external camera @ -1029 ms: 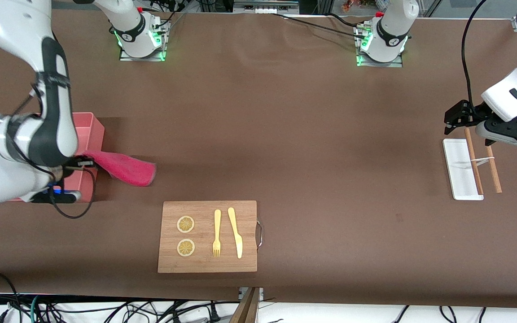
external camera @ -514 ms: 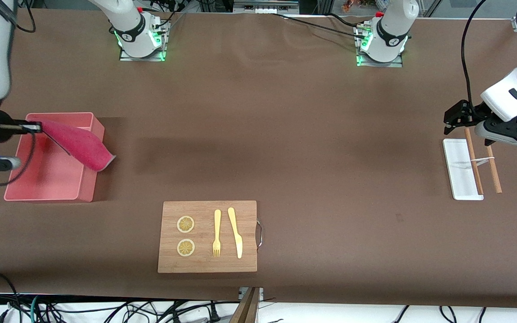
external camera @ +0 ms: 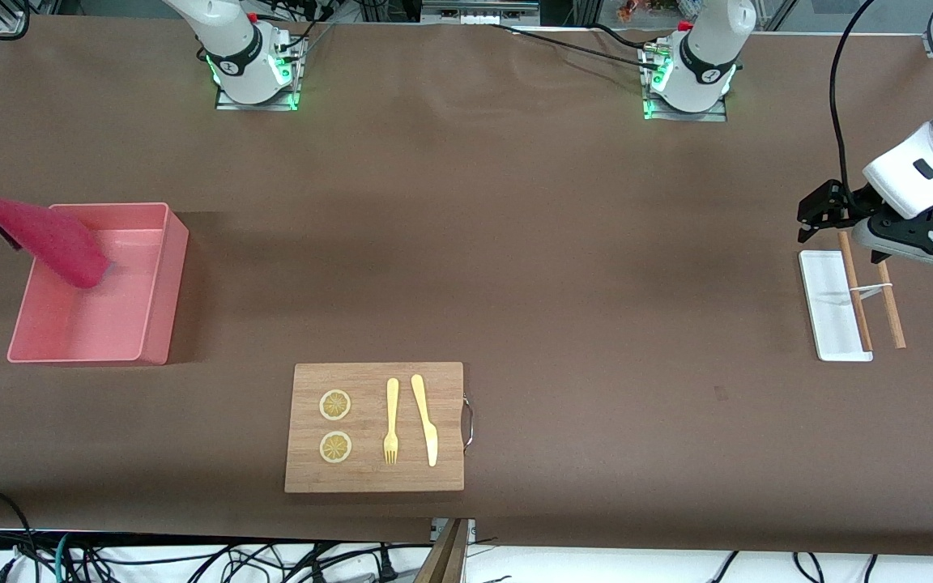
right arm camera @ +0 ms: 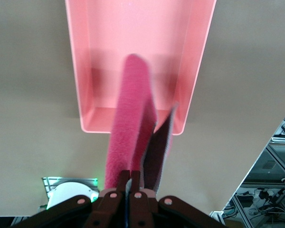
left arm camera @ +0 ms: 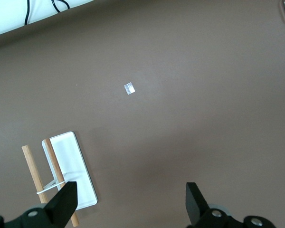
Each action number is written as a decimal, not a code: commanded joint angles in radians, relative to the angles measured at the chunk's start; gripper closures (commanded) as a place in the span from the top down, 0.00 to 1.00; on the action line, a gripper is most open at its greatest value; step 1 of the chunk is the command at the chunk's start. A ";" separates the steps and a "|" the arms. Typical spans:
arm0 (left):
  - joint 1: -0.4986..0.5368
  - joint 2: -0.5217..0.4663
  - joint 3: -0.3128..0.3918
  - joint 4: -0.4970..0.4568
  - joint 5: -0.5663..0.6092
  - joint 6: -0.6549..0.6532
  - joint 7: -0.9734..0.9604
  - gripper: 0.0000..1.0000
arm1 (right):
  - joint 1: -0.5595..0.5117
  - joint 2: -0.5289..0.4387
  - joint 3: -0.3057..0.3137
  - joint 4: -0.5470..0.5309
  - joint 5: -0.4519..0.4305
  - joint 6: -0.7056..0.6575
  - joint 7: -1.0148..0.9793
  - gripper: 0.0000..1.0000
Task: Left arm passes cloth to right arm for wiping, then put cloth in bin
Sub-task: 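Lower the cloth into the pink bin and open the right gripper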
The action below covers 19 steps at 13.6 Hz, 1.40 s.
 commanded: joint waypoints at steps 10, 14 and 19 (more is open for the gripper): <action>0.003 0.016 -0.001 0.022 0.011 0.001 0.023 1.00 | 0.003 0.174 0.009 -0.177 0.089 0.341 0.008 0.00; 0.001 0.018 -0.001 0.022 0.009 0.001 0.023 1.00 | -0.003 0.197 0.009 -0.304 0.118 0.496 0.008 0.00; 0.009 0.019 0.000 0.027 0.014 0.011 0.023 1.00 | -0.005 0.243 0.009 -0.354 0.163 0.621 0.005 0.00</action>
